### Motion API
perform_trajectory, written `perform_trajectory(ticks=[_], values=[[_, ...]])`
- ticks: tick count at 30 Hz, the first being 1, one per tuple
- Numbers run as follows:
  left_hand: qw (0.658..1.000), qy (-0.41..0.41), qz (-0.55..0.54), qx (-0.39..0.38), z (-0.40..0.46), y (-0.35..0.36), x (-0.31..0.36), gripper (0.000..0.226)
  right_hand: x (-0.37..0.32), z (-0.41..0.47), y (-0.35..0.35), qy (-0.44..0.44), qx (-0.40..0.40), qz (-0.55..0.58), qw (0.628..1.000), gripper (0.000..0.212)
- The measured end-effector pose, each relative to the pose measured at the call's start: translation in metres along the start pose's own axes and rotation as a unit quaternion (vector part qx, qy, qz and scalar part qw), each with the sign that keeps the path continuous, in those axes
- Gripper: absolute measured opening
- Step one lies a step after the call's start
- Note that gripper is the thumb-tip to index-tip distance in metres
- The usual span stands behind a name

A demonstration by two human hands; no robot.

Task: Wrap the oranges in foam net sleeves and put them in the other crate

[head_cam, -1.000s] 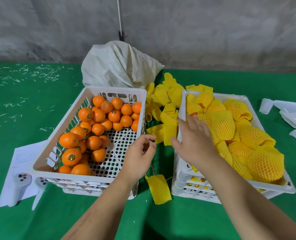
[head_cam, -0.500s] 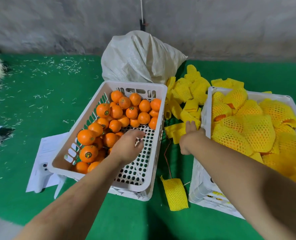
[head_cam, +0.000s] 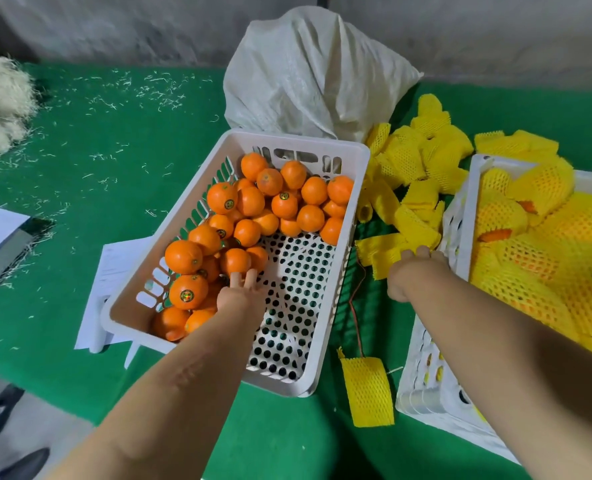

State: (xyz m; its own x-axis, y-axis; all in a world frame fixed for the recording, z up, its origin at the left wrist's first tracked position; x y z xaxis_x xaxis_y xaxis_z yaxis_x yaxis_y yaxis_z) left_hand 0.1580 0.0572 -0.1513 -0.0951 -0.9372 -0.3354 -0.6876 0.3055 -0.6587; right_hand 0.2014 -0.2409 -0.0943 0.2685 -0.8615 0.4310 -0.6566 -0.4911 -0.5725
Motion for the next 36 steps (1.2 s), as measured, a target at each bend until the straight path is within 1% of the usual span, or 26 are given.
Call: perform_trajectory(ticks=[1, 3, 6, 9, 11, 13, 14, 16, 17, 19, 20, 21, 22, 23, 24, 25, 27, 28, 30, 31, 32, 33, 35, 36], values=[[1.000, -0.004, 0.000, -0.008, -0.001, 0.002, -0.001, 0.081, 0.000, 0.001, -0.004, 0.002, 0.016, 0.027, 0.999, 0.055], [1.000, -0.004, 0.019, 0.003, -0.003, 0.001, 0.000, 0.077, 0.000, 0.003, -0.013, 0.007, 0.056, 0.090, 0.994, 0.054], [0.999, -0.013, 0.038, 0.011, -0.003, -0.002, 0.002, 0.062, -0.001, 0.005, -0.023, -0.002, 0.108, 0.140, 0.984, 0.052], [1.000, -0.010, 0.023, 0.017, 0.001, -0.001, 0.001, 0.061, -0.003, 0.002, -0.030, -0.020, 0.142, 0.189, 0.971, 0.044], [0.999, -0.011, 0.004, 0.034, 0.004, 0.001, -0.002, 0.061, -0.004, -0.005, -0.035, -0.042, 0.168, 0.243, 0.955, 0.041], [0.998, 0.006, -0.044, 0.035, 0.003, 0.003, 0.004, 0.058, -0.001, -0.018, -0.040, -0.071, 0.200, 0.294, 0.932, 0.046], [0.993, 0.008, -0.109, 0.044, 0.000, 0.002, 0.005, 0.052, 0.003, -0.026, -0.043, -0.085, 0.214, 0.317, 0.920, 0.047], [0.967, 0.012, -0.233, 0.104, -0.014, -0.018, 0.004, 0.042, 0.013, -0.046, -0.051, -0.103, 0.246, 0.353, 0.897, 0.043], [0.947, 0.025, -0.296, 0.124, -0.020, -0.029, 0.001, 0.041, 0.018, -0.057, -0.055, -0.107, 0.263, 0.368, 0.885, 0.040], [0.883, 0.087, -0.427, 0.174, -0.038, -0.050, 0.001, 0.034, 0.023, -0.080, -0.058, -0.114, 0.285, 0.392, 0.867, 0.029], [0.835, 0.121, -0.495, 0.206, -0.052, -0.062, 0.000, 0.025, 0.024, -0.091, -0.058, -0.116, 0.290, 0.400, 0.862, 0.024], [0.779, 0.152, -0.559, 0.241, -0.069, -0.073, -0.001, 0.013, 0.025, -0.102, -0.056, -0.118, 0.298, 0.406, 0.856, 0.023], [0.721, 0.179, -0.616, 0.260, -0.087, -0.081, 0.000, 0.011, 0.025, -0.113, -0.053, -0.117, 0.311, 0.414, 0.847, 0.024], [0.668, 0.206, -0.663, 0.268, -0.105, -0.089, 0.003, 0.017, 0.026, -0.124, -0.049, -0.114, 0.330, 0.425, 0.835, 0.025], [0.624, 0.229, -0.698, 0.268, -0.121, -0.095, 0.009, 0.021, 0.027, -0.134, -0.044, -0.108, 0.352, 0.440, 0.819, 0.026], [0.585, 0.248, -0.729, 0.256, -0.133, -0.098, 0.016, 0.027, 0.028, -0.144, -0.038, -0.100, 0.372, 0.457, 0.802, 0.028], [0.524, 0.290, -0.779, 0.187, -0.148, -0.094, 0.042, 0.052, 0.029, -0.159, -0.025, -0.079, 0.414, 0.496, 0.759, 0.038], [0.492, 0.312, -0.799, 0.147, -0.152, -0.089, 0.056, 0.057, 0.030, -0.165, -0.017, -0.068, 0.430, 0.513, 0.740, 0.044], [0.426, 0.350, -0.830, 0.081, -0.163, -0.075, 0.078, 0.057, 0.027, -0.174, -0.004, -0.054, 0.447, 0.539, 0.712, 0.050], [0.399, 0.360, -0.841, 0.061, -0.165, -0.069, 0.085, 0.060, 0.025, -0.177, 0.002, -0.050, 0.452, 0.548, 0.702, 0.052], [0.382, 0.366, -0.847, 0.049, -0.166, -0.064, 0.088, 0.060, 0.022, -0.181, 0.007, -0.048, 0.460, 0.550, 0.695, 0.053], [0.375, 0.364, -0.851, 0.041, -0.165, -0.062, 0.088, 0.056, 0.020, -0.184, 0.009, -0.046, 0.472, 0.548, 0.689, 0.053], [0.385, 0.354, -0.852, 0.020, -0.161, -0.060, 0.087, 0.051, 0.018, -0.189, 0.012, -0.040, 0.494, 0.546, 0.675, 0.051], [0.400, 0.356, -0.844, 0.012, -0.162, -0.062, 0.088, 0.055, 0.020, -0.189, 0.013, -0.033, 0.500, 0.557, 0.662, 0.049]])
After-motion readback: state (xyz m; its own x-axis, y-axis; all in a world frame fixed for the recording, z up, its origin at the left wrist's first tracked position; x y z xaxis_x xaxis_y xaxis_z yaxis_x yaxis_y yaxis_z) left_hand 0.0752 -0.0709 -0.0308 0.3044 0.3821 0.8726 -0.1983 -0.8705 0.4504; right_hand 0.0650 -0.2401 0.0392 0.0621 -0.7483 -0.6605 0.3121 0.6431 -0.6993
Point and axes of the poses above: each hand's wrist, its own z-axis towards the middle knuckle, its own y-axis out of the palm, x = y × z, the point moved 8 cm from there along z, towards the middle knuckle, and after that the axes turned 3 degrees about -x, right-handed, at the moved point
